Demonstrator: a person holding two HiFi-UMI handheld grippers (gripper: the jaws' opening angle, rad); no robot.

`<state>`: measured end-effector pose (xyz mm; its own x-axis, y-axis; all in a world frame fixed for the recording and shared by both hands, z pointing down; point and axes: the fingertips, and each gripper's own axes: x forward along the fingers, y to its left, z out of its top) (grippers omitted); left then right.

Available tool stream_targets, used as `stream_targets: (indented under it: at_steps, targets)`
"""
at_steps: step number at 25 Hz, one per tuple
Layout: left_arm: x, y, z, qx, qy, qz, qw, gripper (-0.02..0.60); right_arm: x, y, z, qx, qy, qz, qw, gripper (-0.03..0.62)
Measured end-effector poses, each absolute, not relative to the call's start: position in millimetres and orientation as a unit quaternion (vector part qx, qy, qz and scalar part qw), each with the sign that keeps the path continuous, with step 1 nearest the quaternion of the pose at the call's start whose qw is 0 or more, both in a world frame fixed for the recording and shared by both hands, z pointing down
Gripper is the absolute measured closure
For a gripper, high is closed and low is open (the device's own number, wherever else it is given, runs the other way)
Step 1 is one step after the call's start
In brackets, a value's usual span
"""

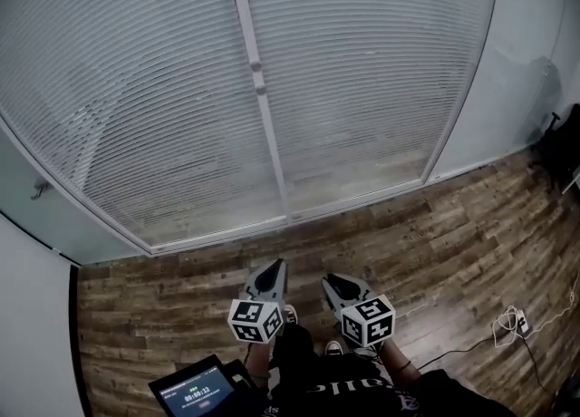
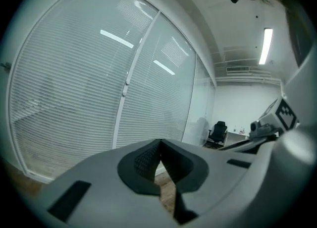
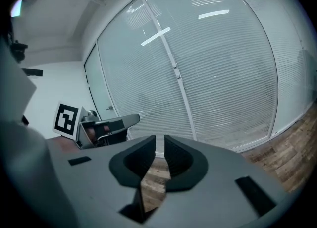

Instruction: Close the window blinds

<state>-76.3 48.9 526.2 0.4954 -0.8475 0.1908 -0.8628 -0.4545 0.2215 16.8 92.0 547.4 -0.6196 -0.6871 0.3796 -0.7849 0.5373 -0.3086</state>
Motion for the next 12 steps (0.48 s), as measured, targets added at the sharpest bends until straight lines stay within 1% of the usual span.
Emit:
stream_targets:
  at_steps: [5,12]
  targets:
    - [-48.0,121.1,537.8,0.844,-0.512,0.044,0.156,0.577,39.9,142.3,555.3,0.404,-0.877,0.236,0.109,0.528]
    - [-50.6,171.4,520.1,0.840,-0.521,0.034,0.148,0.577,44.8,180.7,543.0,0.409,-0.878,0.232,0.087,0.528]
